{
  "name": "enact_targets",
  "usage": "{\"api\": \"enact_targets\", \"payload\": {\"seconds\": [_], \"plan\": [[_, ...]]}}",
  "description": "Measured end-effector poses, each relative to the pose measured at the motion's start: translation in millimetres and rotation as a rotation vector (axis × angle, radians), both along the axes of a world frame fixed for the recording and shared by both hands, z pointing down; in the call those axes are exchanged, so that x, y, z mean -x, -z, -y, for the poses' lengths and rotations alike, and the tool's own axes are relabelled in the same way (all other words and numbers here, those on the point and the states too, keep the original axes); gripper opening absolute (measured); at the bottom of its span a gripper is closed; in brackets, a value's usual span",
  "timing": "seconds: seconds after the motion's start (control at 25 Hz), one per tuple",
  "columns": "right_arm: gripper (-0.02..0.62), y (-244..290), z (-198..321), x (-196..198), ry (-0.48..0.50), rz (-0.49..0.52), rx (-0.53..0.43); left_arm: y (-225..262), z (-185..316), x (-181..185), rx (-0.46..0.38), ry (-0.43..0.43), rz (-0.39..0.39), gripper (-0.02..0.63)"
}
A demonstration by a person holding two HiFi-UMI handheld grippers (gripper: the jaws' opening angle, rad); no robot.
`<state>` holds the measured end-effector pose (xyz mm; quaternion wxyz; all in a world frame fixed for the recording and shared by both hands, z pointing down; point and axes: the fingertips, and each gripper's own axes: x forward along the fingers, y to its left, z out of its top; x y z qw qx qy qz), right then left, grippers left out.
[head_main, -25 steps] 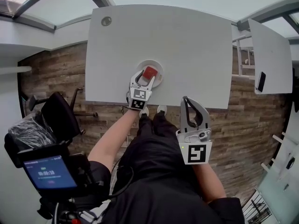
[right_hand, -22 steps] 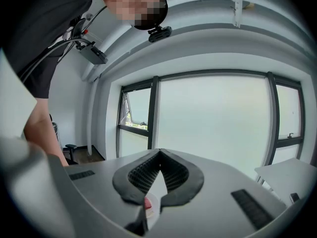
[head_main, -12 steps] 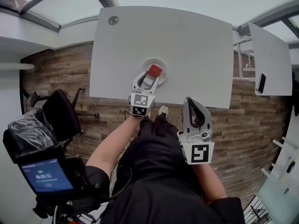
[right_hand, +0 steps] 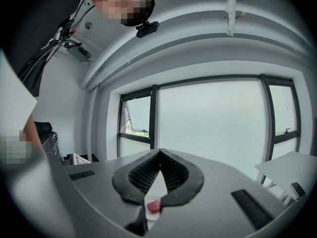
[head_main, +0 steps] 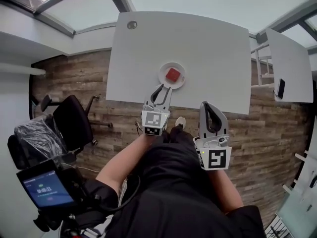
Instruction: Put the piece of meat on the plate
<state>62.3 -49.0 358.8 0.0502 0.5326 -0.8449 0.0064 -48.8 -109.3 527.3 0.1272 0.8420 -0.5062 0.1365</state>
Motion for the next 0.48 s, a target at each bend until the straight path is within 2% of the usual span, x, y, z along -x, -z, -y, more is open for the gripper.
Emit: {"api": "enact_targets", "payload": {"seconds": [0.28, 0.48], "plan": [[0.003, -14.2, 7.8, 4.3, 0.029, 0.01, 0.033, 31.6, -11.5, 8.6, -0.066, 0.038, 0.019, 0.027], [0.003, -8.2, 3.9, 11.7, 0.046, 0.018, 0.02, 57.5, -35.3, 11.6, -0.12, 0.073, -0.089, 0.006]]}}
